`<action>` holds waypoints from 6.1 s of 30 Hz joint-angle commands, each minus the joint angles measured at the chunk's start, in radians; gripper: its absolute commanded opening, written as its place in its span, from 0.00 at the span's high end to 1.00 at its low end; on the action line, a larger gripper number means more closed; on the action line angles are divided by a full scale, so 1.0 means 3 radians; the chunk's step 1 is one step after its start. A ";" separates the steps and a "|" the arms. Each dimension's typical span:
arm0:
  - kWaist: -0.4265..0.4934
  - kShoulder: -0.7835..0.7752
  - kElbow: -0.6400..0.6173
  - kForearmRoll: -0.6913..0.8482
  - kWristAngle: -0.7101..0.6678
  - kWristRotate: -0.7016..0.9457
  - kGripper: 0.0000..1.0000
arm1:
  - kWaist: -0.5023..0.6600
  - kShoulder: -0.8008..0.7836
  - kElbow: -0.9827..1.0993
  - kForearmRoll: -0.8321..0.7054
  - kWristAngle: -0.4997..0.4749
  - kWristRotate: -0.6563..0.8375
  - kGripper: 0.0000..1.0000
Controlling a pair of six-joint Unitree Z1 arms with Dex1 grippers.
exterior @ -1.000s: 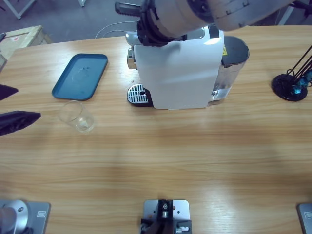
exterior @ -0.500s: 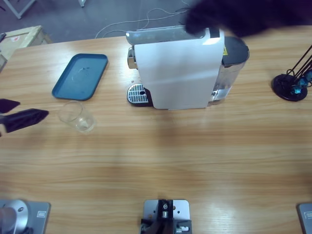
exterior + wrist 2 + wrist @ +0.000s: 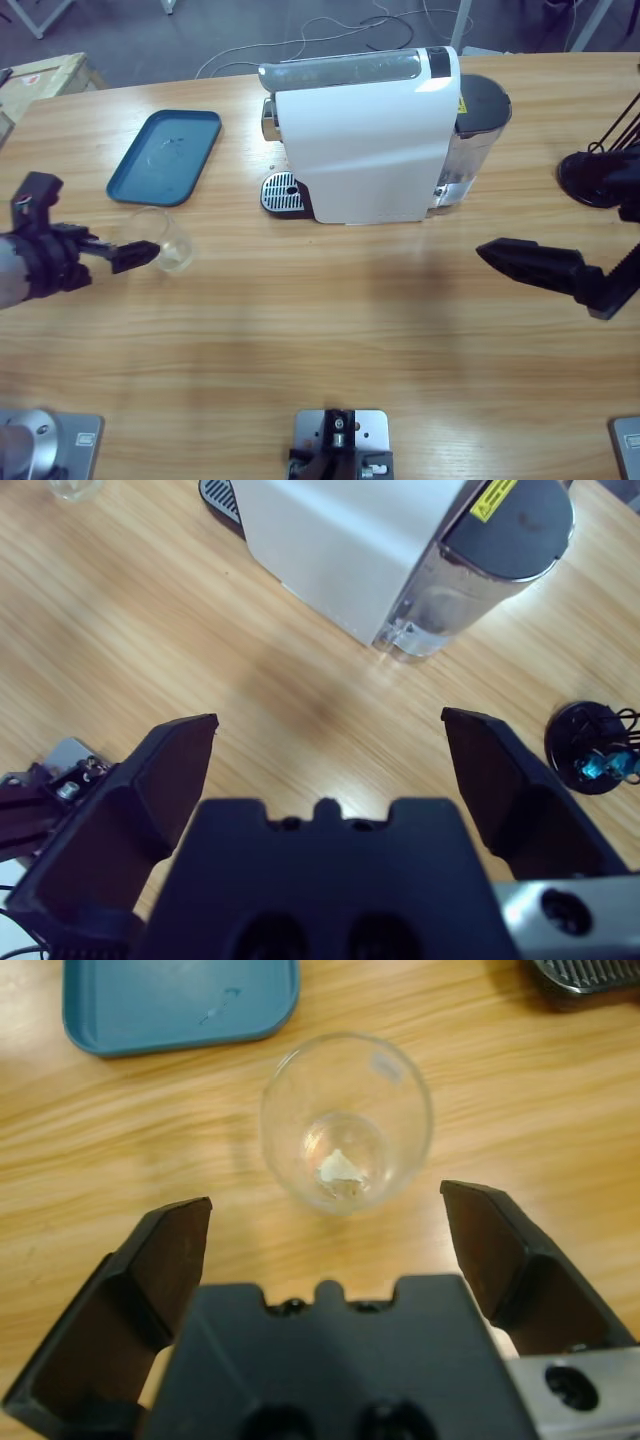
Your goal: Pour coffee
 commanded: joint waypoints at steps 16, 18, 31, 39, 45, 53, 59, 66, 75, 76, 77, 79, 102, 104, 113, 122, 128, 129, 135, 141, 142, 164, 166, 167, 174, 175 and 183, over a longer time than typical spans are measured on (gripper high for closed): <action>-0.0117 0.1053 0.0835 -0.1887 0.0388 -0.0187 0.01 | 0.0036 -0.0205 0.0194 0.0088 0.0067 0.0173 0.00; -0.0117 0.1073 0.0839 -0.1979 0.0464 -0.0187 0.03 | 0.0036 -0.0207 0.0184 0.0095 0.0076 0.0176 0.00; -0.0194 0.1123 0.1105 -0.2391 0.0508 -0.0229 1.00 | 0.0036 -0.0296 0.0207 0.0119 0.0133 0.0218 0.00; -0.0106 0.0352 0.0990 -0.2432 -0.0725 0.1399 1.00 | 0.0036 -0.0500 0.0081 0.0339 0.0031 0.0174 0.00; 0.0996 0.0140 0.0750 -0.2409 -0.2767 0.2580 1.00 | 0.0036 -0.0659 0.0157 0.0406 -0.0008 0.0166 0.00; 0.1616 0.1164 0.0078 -0.2330 -0.3485 0.3263 1.00 | 0.0036 -0.0619 0.0061 0.0482 -0.0010 0.0158 0.00; 0.1613 0.1603 -0.0260 -0.2253 -0.3295 0.3355 1.00 | 0.0036 -0.0596 0.0024 0.0559 -0.0010 0.0158 0.00; 0.1457 0.1979 -0.0575 -0.2253 -0.3213 0.3377 1.00 | 0.0036 -0.0484 0.0034 0.0521 -0.0020 0.0161 0.00; 0.1248 0.2224 -0.0752 -0.2253 -0.3142 0.3369 1.00 | 0.0036 -0.0486 0.0065 0.0496 -0.0031 0.0178 0.00; 0.1243 0.2230 -0.0774 -0.2245 -0.3133 0.3364 1.00 | 0.0036 -0.0486 0.0065 0.0490 -0.0031 0.0178 0.00; 0.1232 0.2236 -0.0793 -0.2214 -0.3124 0.3362 1.00 | 0.0036 -0.0485 0.0065 0.0485 -0.0031 0.0178 0.00; 0.1207 0.2245 -0.0857 -0.2108 -0.3110 0.3367 1.00 | 0.0036 -0.0479 0.0065 0.0474 -0.0031 0.0178 0.00; 0.1068 0.2323 -0.1146 -0.1606 -0.2888 0.3371 0.59 | 0.0036 -0.0407 0.0018 0.0451 -0.0021 0.0168 0.00; 0.1064 0.2318 -0.1131 -0.1609 -0.2894 0.3372 0.04 | 0.0036 -0.0400 0.0018 0.0451 -0.0020 0.0168 0.00; 0.1191 0.2192 -0.1103 -0.1686 -0.2942 0.3147 0.01 | 0.0036 -0.0399 0.0006 0.0455 -0.0015 0.0168 0.00; 0.1330 0.1140 -0.0549 -0.1686 -0.3076 0.2928 0.01 | 0.0034 -0.0355 -0.0088 0.0385 -0.0083 0.0101 0.00; 0.1261 0.0298 -0.0232 -0.1529 -0.3245 0.2371 0.01 | -0.0976 -0.0141 -0.0999 0.0683 0.0405 -0.0199 0.32; 0.1245 0.0098 -0.0190 -0.1428 -0.3162 0.2270 0.01 | -0.1202 0.0057 -0.1330 0.0918 0.0465 -0.0268 0.38; 0.1151 -0.0551 -0.0644 0.0114 -0.2140 0.2031 0.01 | -0.1656 0.1452 -0.3228 0.2011 0.0608 -0.0551 1.00; 0.1055 -0.0563 -0.0668 0.0201 -0.2208 0.1922 0.01 | -0.1697 0.2057 -0.3898 0.2145 0.0861 -0.0806 1.00; 0.1026 -0.0567 -0.0672 0.0190 -0.2212 0.1920 0.01 | -0.1713 0.2129 -0.3955 0.2156 0.0895 -0.0831 1.00; 0.0997 -0.0561 -0.0511 0.0038 -0.2201 0.1904 0.01 | -0.1837 0.2706 -0.4265 0.2354 0.0952 -0.0967 1.00; 0.0997 -0.0556 -0.0496 0.0019 -0.2199 0.1904 0.01 | -0.1835 0.2727 -0.4262 0.2354 0.0992 -0.0967 1.00; 0.0997 -0.0556 -0.0490 0.0011 -0.2196 0.1904 0.01 | -0.1830 0.2739 -0.4254 0.2354 0.0992 -0.0967 1.00; 0.0997 -0.0563 -0.0442 -0.0039 -0.2191 0.1904 0.01 | -0.1830 0.2807 -0.4253 0.2354 0.0962 -0.0959 1.00; 0.0997 -0.0572 -0.0442 -0.0039 -0.2190 0.1904 0.01 | -0.1830 0.2810 -0.4258 0.2354 0.0960 -0.0957 1.00; 0.0997 -0.0566 -0.0434 -0.0060 -0.2191 0.1904 0.01 | -0.1830 0.2819 -0.4260 0.2354 0.0961 -0.0957 1.00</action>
